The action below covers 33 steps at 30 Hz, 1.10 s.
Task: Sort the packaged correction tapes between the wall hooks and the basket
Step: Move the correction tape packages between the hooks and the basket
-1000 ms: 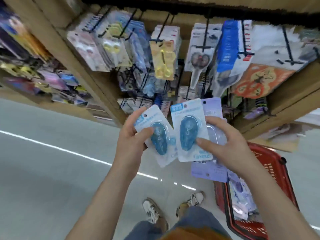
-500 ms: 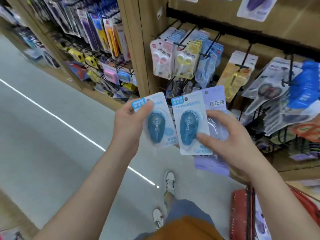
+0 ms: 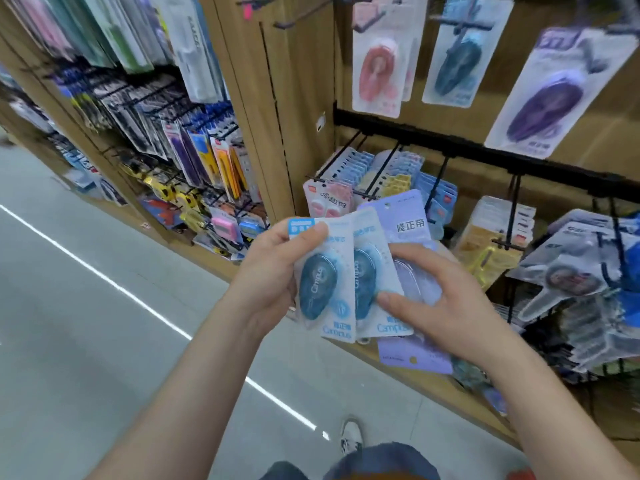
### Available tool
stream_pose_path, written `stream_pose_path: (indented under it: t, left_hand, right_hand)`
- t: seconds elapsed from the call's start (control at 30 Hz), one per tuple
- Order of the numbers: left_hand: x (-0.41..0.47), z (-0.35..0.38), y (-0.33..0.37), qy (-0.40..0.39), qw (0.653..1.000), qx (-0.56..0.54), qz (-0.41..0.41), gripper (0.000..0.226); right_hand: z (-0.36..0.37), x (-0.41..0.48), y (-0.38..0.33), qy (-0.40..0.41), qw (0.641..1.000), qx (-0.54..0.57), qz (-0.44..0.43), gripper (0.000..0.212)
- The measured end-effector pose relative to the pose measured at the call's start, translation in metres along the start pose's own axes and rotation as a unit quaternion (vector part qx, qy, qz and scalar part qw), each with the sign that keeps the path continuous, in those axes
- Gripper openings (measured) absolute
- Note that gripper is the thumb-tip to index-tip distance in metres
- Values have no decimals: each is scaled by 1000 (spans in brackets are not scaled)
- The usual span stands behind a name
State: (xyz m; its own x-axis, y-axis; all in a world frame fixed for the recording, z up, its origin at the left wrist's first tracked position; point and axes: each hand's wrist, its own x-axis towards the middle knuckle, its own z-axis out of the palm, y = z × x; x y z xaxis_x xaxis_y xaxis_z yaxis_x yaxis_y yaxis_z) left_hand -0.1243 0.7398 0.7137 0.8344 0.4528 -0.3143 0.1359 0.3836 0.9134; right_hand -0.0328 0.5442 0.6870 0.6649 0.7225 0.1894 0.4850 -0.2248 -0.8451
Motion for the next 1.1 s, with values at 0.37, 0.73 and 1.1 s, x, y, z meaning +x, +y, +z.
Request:
stream_pose_path:
  t: [0.37, 0.73, 1.1]
  left_hand:
    - [64, 30, 58, -49, 986, 46, 152, 8]
    - [94, 116, 99, -138, 954, 58, 258, 5]
    - [100, 122, 92, -156, 960, 11, 231, 15]
  right_hand:
    - [-9, 34, -2, 161, 986, -41, 25, 40]
    - [-30, 16, -6, 318, 945, -27, 66, 38]
    - [-39, 5, -7, 329, 941, -2, 76, 43]
